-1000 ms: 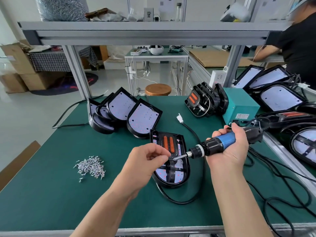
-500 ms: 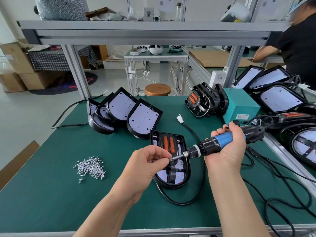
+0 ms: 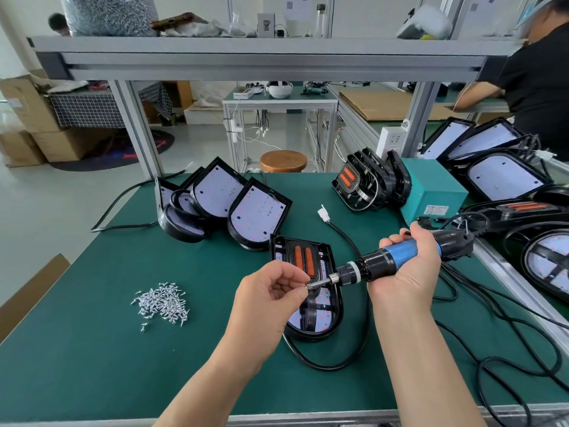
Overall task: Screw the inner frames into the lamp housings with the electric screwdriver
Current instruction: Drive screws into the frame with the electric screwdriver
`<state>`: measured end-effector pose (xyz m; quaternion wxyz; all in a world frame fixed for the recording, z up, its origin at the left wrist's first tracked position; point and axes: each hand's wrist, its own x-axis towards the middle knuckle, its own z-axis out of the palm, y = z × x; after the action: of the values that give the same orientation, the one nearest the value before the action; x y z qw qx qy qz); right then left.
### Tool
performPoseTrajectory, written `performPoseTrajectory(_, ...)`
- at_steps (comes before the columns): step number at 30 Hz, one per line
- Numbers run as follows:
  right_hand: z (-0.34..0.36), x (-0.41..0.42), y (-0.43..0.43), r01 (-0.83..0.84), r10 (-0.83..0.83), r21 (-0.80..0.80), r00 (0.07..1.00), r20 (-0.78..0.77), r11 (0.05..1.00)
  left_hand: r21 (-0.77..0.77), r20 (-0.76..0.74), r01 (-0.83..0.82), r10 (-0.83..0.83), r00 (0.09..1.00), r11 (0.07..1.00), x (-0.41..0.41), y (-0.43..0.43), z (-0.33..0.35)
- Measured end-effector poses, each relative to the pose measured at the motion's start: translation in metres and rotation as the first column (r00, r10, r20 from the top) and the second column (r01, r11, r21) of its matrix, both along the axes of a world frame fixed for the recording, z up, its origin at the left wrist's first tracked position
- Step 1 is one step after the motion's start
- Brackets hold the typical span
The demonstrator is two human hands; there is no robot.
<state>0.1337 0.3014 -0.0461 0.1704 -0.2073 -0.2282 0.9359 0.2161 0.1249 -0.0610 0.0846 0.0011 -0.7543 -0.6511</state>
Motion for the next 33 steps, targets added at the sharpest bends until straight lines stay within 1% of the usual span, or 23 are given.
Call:
performPoseTrajectory(3, 0.0, 0.001, -0.001, 0.014, -0.015, 0.004, 0.999, 0.032, 1.0, -0.107, -0.084, -0.059, 0.05, 0.995, 0.992, 0.004, 0.003, -0.003)
performPoseTrajectory(9, -0.002, 0.002, -0.004, 0.014, -0.014, 0.001, 0.997, 0.081, 1.0, -0.285, -0.272, -0.144, 0.064, 0.96, 0.948, 0.008, 0.004, -0.005)
performPoseTrajectory(12, -0.002, 0.0, -0.004, 0.005, -0.006, 0.016, 0.995, 0.097, 1.0, -0.332, -0.327, -0.157, 0.043, 0.944, 0.93, 0.007, 0.003, -0.007)
performPoseTrajectory(15, -0.001, -0.003, -0.005, -0.007, 0.005, 0.026, 0.996, 0.089, 1.0, -0.377, -0.351, -0.181, 0.041, 0.935, 0.908, 0.003, 0.0, -0.006)
performPoseTrajectory(17, 0.0, -0.005, -0.006, -0.014, 0.011, 0.041, 0.997, 0.075, 0.999, -0.366, -0.382, -0.218, 0.068, 0.922, 0.905, 0.002, -0.003, -0.004)
performPoseTrajectory(18, 0.001, -0.007, -0.007, -0.014, 0.011, 0.048, 0.998, 0.069, 0.999, -0.327, -0.381, -0.242, 0.107, 0.918, 0.913, 0.0, -0.006, -0.003)
performPoseTrajectory(19, 0.002, -0.009, -0.007, -0.013, 0.009, 0.058, 0.998, 0.06, 0.998, -0.268, -0.347, -0.267, 0.166, 0.923, 0.926, -0.004, -0.009, -0.003)
performPoseTrajectory(20, 0.004, -0.011, -0.007, -0.012, 0.008, 0.079, 0.999, 0.049, 0.997, -0.2, -0.264, -0.283, 0.226, 0.938, 0.938, -0.011, -0.014, -0.004)
performPoseTrajectory(22, 0.007, -0.015, -0.01, -0.016, 0.013, 0.14, 1.0, 0.025, 0.99, -0.115, -0.004, -0.296, 0.298, 0.955, 0.948, -0.03, -0.025, -0.009)
performPoseTrajectory(24, 0.01, -0.017, -0.015, -0.026, 0.027, 0.198, 1.0, -0.003, 0.98, -0.114, 0.236, -0.244, 0.264, 0.935, 0.963, -0.05, -0.034, -0.02)
performPoseTrajectory(25, 0.012, -0.018, -0.019, -0.032, 0.038, 0.235, 0.999, -0.021, 0.972, -0.114, 0.301, -0.201, 0.227, 0.926, 0.973, -0.058, -0.036, -0.025)
performPoseTrajectory(26, 0.015, -0.019, -0.024, -0.039, 0.052, 0.277, 0.998, -0.04, 0.96, -0.102, 0.336, -0.168, 0.193, 0.922, 0.981, -0.065, -0.036, -0.029)
performPoseTrajectory(28, 0.019, -0.02, -0.034, -0.042, 0.075, 0.355, 0.994, -0.082, 0.934, -0.082, 0.359, -0.128, 0.149, 0.921, 0.988, -0.075, -0.034, -0.033)
performPoseTrajectory(31, 0.023, -0.021, -0.047, -0.035, 0.112, 0.465, 0.984, -0.14, 0.885, -0.118, 0.373, -0.086, 0.125, 0.919, 0.989, -0.082, -0.029, -0.036)
performPoseTrajectory(33, 0.026, -0.021, -0.053, -0.038, 0.153, 0.523, 0.972, -0.177, 0.852, -0.114, 0.379, -0.085, 0.122, 0.917, 0.99, -0.083, -0.028, -0.039)
